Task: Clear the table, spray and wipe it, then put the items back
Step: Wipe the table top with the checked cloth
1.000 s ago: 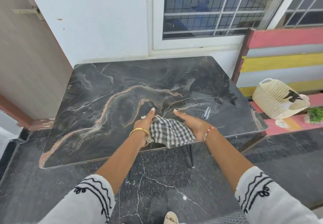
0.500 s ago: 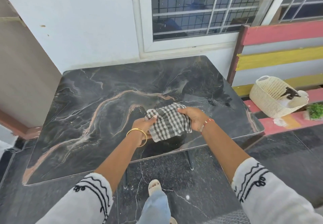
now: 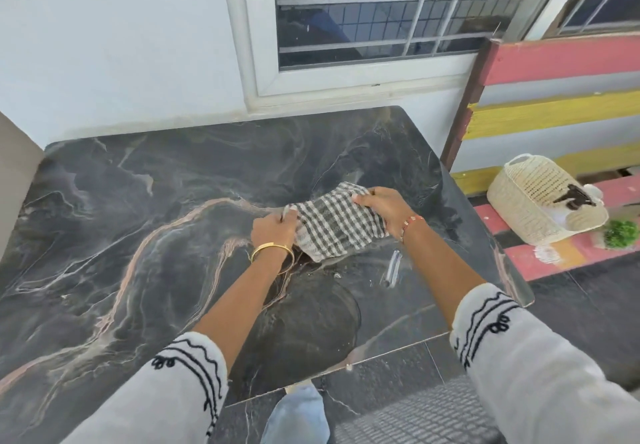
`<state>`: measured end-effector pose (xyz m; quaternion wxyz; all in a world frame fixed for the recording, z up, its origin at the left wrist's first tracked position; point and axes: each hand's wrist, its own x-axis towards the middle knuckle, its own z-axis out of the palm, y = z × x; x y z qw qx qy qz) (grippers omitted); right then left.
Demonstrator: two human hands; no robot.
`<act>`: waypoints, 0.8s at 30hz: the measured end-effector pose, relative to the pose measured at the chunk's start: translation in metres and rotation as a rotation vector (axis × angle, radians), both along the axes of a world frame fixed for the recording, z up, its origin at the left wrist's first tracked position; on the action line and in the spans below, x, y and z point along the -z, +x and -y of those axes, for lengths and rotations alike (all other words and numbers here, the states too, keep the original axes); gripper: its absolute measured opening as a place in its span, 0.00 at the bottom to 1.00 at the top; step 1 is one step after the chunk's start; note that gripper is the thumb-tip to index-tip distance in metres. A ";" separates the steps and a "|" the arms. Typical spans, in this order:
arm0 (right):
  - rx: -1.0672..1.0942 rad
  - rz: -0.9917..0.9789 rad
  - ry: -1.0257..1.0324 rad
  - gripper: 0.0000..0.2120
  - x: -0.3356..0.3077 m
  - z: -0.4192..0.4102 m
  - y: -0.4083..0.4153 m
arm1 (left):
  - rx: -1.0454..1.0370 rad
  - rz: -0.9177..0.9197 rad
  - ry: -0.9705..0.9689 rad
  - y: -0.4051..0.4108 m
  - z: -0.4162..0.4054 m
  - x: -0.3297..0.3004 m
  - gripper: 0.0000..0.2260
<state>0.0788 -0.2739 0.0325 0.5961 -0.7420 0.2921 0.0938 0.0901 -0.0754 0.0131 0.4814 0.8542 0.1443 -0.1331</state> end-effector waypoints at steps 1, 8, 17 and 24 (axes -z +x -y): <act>-0.005 -0.013 -0.119 0.17 0.007 0.004 0.007 | 0.005 0.021 0.065 0.012 0.004 0.005 0.13; -0.410 0.009 -0.866 0.30 0.055 -0.018 0.021 | 0.134 0.112 0.154 0.036 0.022 0.032 0.15; -0.558 -0.060 -1.216 0.33 0.092 -0.047 0.009 | 0.316 0.304 0.202 0.050 0.047 0.054 0.13; -0.578 -0.024 -1.223 0.34 0.103 -0.020 0.035 | 0.286 0.316 0.216 0.073 0.061 0.067 0.21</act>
